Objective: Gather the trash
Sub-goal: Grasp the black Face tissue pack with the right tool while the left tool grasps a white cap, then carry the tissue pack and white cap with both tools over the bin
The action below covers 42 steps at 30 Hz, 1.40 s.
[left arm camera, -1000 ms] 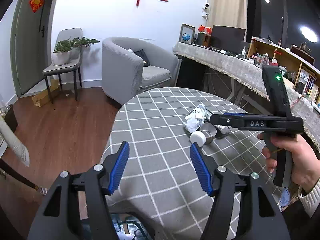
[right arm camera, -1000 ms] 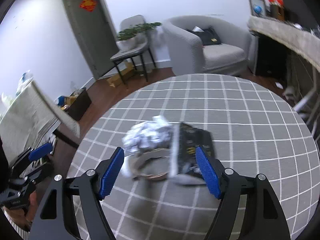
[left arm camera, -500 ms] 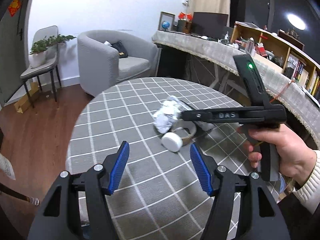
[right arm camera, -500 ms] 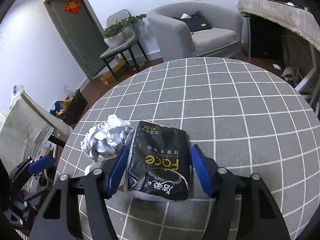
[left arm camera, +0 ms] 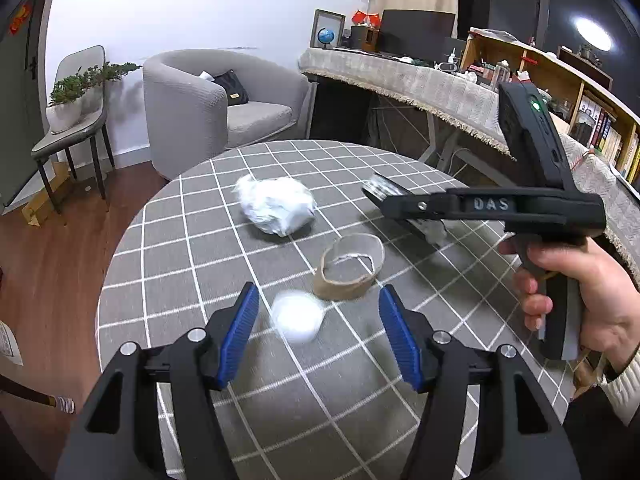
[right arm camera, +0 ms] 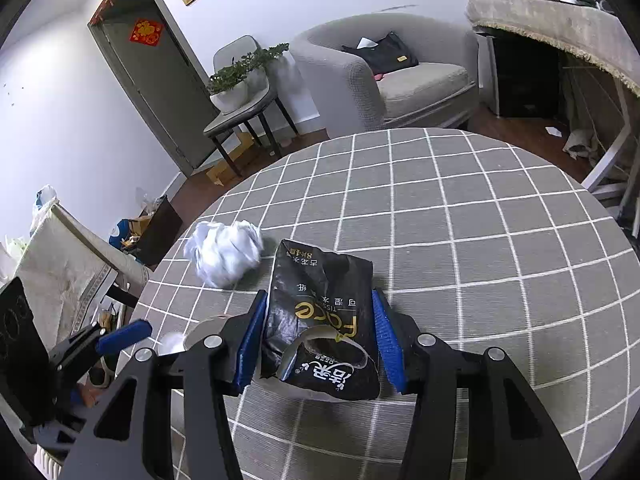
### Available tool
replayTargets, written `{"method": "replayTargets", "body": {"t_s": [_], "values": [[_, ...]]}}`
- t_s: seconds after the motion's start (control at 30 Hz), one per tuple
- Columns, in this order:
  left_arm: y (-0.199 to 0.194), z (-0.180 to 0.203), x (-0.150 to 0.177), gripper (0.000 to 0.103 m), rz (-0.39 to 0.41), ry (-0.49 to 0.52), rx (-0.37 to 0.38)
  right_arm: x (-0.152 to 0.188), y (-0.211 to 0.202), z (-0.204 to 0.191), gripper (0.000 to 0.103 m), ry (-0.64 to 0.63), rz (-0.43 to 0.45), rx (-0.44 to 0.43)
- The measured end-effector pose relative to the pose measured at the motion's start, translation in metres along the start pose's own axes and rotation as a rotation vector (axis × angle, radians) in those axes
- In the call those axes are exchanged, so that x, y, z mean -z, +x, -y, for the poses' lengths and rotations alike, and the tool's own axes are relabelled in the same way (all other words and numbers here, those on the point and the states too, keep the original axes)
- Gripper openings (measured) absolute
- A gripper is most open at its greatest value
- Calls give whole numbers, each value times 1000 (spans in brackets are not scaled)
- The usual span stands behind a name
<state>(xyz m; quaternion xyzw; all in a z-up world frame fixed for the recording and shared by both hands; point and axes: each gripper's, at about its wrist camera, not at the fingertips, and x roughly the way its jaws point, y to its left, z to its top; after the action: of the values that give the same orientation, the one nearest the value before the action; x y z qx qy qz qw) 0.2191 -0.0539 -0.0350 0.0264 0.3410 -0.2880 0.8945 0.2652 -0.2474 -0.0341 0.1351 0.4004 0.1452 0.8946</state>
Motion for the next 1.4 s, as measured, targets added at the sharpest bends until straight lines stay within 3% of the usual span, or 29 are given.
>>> {"method": "replayTargets", "body": {"t_s": [0.37, 0.53, 0.57, 0.9, 1.4], "values": [[18, 8, 3, 57, -79, 75, -49, -2, -5, 10, 52, 4, 0, -9], [21, 8, 6, 34, -89, 84, -97, -2, -5, 0, 52, -19, 10, 9], [21, 8, 6, 33, -91, 85, -104, -2, -5, -1, 52, -20, 10, 12], [-1, 5, 12, 32, -42, 12, -150, 7, -11, -25, 52, -63, 27, 23], [-60, -9, 34, 32, 29, -192, -260, 40, -19, -76, 52, -137, 27, -38]]}}
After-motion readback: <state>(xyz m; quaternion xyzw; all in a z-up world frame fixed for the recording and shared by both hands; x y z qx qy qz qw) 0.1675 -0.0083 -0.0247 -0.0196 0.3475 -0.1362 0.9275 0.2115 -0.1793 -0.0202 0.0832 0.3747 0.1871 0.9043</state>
